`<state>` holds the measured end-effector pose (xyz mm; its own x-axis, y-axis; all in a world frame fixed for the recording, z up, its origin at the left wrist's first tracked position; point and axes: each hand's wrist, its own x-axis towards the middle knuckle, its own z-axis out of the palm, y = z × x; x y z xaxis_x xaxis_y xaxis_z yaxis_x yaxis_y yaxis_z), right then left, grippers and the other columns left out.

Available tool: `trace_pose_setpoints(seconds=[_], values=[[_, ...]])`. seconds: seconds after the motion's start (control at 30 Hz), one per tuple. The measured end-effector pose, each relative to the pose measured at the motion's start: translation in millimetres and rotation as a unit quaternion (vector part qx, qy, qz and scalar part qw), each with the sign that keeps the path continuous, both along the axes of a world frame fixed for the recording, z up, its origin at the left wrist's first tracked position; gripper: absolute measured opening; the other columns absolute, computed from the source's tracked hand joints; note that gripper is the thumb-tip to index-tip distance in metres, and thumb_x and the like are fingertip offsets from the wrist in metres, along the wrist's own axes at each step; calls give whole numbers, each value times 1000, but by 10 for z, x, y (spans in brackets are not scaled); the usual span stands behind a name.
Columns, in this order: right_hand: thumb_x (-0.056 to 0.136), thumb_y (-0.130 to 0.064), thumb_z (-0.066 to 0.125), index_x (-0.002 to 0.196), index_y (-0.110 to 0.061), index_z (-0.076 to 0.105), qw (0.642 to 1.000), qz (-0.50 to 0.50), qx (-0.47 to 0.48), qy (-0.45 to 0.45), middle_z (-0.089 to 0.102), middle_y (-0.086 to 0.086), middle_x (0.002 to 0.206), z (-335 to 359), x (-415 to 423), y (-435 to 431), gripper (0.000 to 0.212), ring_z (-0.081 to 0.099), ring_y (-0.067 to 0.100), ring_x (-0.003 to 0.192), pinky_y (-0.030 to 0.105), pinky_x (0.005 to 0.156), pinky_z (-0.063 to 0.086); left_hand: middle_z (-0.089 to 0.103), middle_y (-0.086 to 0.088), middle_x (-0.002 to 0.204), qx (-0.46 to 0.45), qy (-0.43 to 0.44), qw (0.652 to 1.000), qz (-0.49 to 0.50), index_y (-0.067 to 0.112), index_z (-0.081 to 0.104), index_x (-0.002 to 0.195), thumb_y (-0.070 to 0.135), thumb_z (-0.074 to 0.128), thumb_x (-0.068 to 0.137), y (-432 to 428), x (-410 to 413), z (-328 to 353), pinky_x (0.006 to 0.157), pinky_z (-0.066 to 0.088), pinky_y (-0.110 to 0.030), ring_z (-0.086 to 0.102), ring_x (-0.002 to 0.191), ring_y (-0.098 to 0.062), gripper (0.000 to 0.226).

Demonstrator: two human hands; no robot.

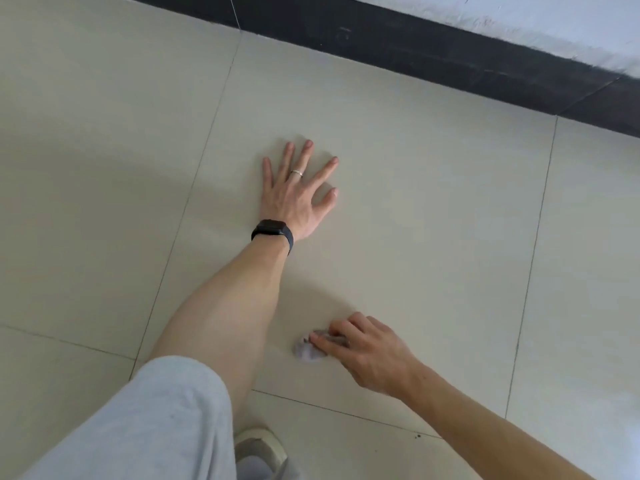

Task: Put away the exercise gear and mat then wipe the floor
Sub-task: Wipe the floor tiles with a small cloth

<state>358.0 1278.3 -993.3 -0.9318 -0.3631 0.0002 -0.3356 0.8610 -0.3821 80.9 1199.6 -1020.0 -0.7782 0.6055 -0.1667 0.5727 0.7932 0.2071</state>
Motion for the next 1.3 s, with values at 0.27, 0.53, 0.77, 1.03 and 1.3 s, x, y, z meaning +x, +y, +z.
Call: trace_pose_setpoints(seconds=[0.27, 0.53, 0.77, 1.03, 1.3], values=[[91, -16, 63, 136, -22, 58, 912, -411, 6, 1, 55, 11, 108, 27, -312, -67, 46, 50, 35, 83, 43, 70, 51, 3, 1, 168, 7, -19, 999, 51, 43, 18, 156, 48, 37, 101, -1047, 1058, 269, 119, 7, -60, 8, 154, -27, 59], [90, -21, 54, 129, -26, 63, 999, -17, -49, 16, 59, 3, 96, -55, 330, -1010, 40, 52, 25, 76, 35, 61, 46, -24, 9, 164, -105, -128, 984, 60, 48, -8, 154, 59, 19, 102, -1896, 1269, 294, 122, -6, -54, -19, 152, -16, 60], [91, -17, 57, 139, -31, 51, 932, -361, 16, -28, 53, 7, 112, 50, -694, -731, 50, 51, 34, 91, 41, 77, 41, -16, 9, 166, -104, -169, 979, 37, 49, -1, 155, 40, 23, 106, -1944, 1129, 478, 123, 6, -49, -9, 154, -17, 55], [88, -26, 57, 132, -37, 56, 999, -34, -35, 1, 56, -2, 99, -4, -45, -1127, 46, 53, 23, 80, 35, 67, 42, 35, -2, 158, -45, -79, 993, 72, 41, 38, 149, 36, 46, 98, -1819, 1020, 551, 111, 33, -43, 32, 142, -25, 52], [97, -28, 49, 143, -36, 49, 822, -568, -14, -36, 51, 7, 114, -20, -1156, -34, 46, 49, 33, 101, 42, 85, 38, 0, 3, 168, -43, -53, 996, 62, 40, 17, 157, 49, 40, 100, -1563, 281, 405, 123, 6, -49, 3, 153, -22, 62]])
